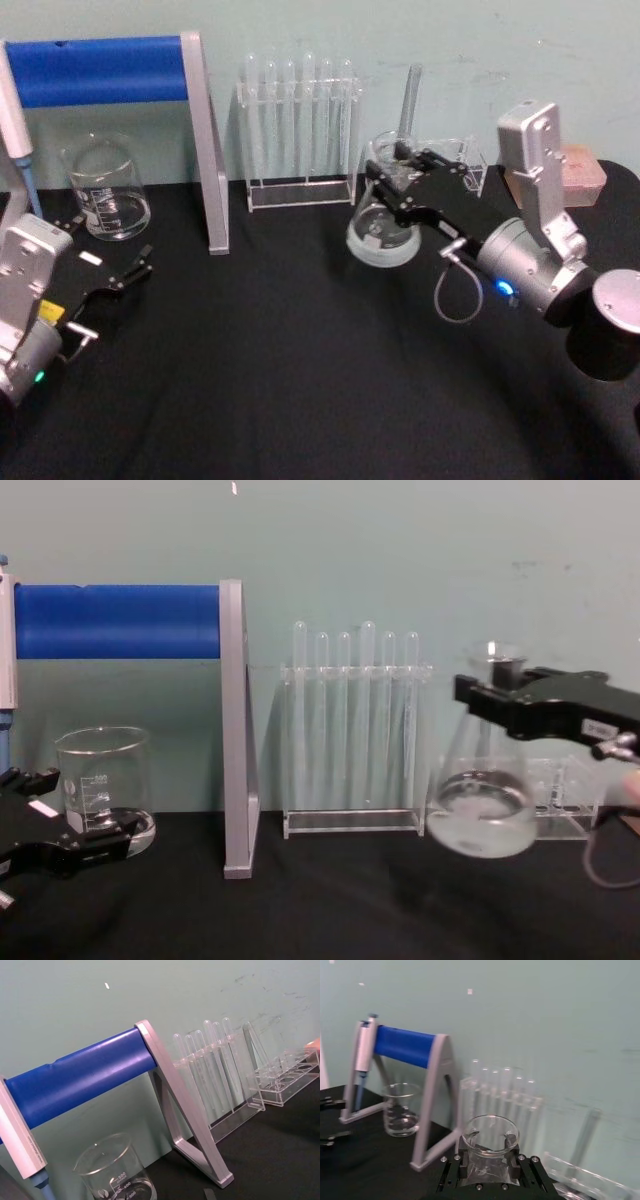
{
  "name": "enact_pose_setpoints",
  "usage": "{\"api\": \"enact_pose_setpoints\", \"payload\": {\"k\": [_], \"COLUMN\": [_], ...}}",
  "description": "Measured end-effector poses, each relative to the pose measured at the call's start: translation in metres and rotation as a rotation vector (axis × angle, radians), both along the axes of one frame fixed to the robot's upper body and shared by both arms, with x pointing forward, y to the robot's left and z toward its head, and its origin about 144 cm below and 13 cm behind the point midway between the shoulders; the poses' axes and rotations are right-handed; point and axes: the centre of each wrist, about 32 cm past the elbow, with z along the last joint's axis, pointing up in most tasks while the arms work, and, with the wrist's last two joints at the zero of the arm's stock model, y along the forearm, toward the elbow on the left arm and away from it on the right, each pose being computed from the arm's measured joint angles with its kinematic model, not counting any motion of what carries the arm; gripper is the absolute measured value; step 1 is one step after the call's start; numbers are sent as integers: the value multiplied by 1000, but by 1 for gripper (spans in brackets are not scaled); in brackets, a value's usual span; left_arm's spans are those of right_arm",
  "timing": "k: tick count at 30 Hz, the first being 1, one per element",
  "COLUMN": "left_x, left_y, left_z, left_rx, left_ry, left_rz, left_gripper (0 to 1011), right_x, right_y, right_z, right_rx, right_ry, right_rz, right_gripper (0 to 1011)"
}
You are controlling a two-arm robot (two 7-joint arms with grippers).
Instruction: Grasp the erlenmeyer flask with one hand, shake it three times, then place it back.
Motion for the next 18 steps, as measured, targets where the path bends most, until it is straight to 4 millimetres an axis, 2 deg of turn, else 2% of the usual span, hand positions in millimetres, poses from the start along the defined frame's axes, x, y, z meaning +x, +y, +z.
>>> {"api": "enact_pose_setpoints", "payload": {"k": [8,18], "left_x": [0,0], "left_y": [0,0], "left_z": [0,0], "left_rx": [0,0], "left_ry": [0,0], "left_rz": [0,0], "left_gripper": [1001,1001], "right_x": [1,1], "right_y": [-12,-8], "right_z": [1,1], "right_rx": [8,10], "right_ry": [-5,2], "right_rz": [-58,-46], "right_gripper": [449,449]}}
